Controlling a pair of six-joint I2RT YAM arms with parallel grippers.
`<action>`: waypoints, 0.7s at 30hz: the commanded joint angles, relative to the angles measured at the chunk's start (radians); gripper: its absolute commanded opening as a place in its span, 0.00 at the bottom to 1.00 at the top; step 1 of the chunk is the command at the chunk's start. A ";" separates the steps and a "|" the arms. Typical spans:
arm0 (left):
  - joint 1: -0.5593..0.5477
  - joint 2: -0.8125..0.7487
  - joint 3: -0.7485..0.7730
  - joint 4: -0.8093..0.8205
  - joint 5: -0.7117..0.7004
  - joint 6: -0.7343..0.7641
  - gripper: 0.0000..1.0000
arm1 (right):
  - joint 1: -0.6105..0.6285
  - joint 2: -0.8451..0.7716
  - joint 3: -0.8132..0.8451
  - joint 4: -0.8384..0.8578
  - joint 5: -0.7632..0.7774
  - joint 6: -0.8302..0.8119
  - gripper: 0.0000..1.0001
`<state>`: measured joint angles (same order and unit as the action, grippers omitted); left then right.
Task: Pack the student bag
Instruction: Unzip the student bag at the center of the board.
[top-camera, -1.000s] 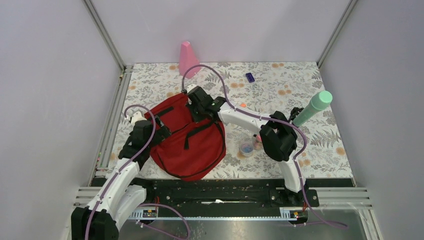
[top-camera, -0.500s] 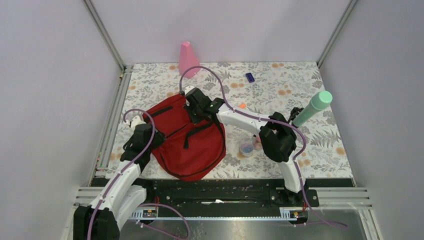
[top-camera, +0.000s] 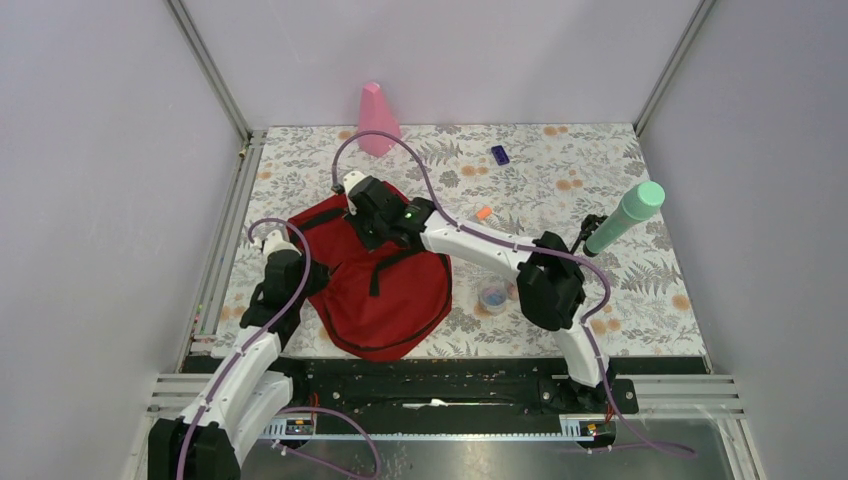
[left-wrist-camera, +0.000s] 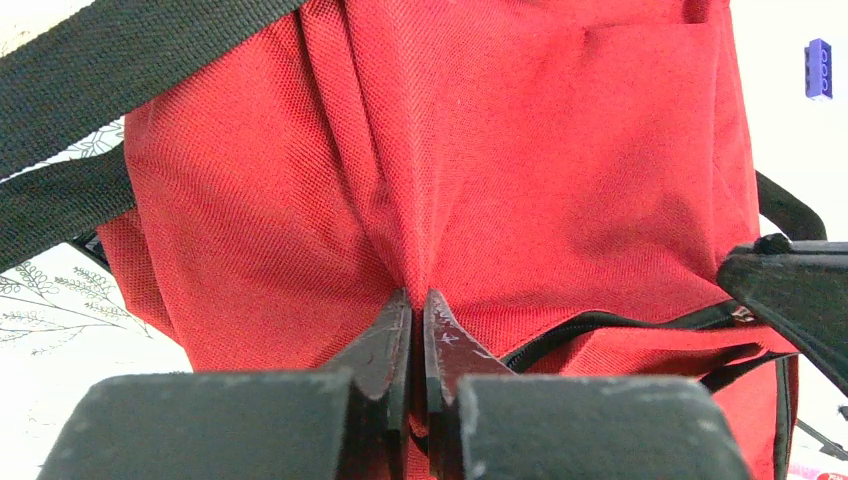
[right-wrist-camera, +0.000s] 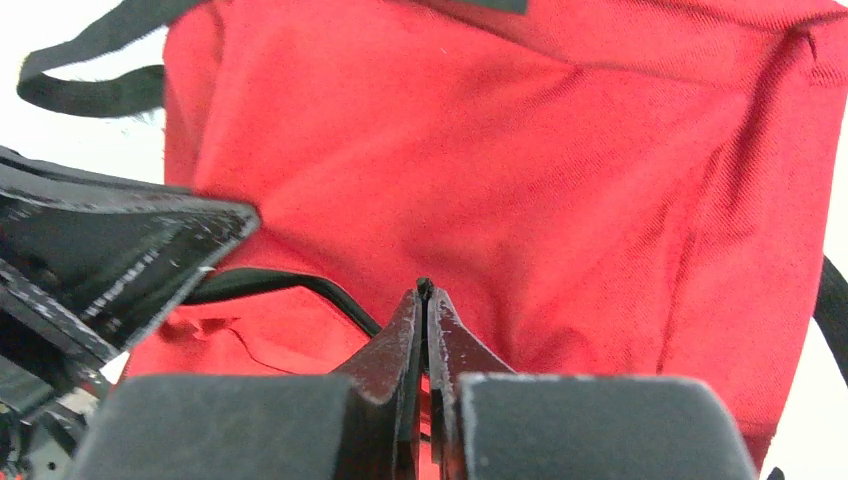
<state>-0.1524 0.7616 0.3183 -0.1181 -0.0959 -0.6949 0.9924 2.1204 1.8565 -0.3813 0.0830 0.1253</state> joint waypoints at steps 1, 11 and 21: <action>-0.006 -0.036 0.007 0.063 0.091 0.017 0.00 | 0.029 0.051 0.117 0.018 -0.047 0.045 0.00; -0.005 -0.046 0.015 0.089 0.119 0.005 0.00 | 0.067 0.087 0.153 0.018 -0.057 0.083 0.00; -0.006 -0.124 0.093 -0.011 0.039 0.064 0.64 | 0.071 -0.048 0.071 0.016 0.047 0.027 0.47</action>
<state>-0.1524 0.7006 0.3347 -0.1459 -0.0608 -0.6579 1.0420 2.2051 1.9530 -0.4000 0.0719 0.1898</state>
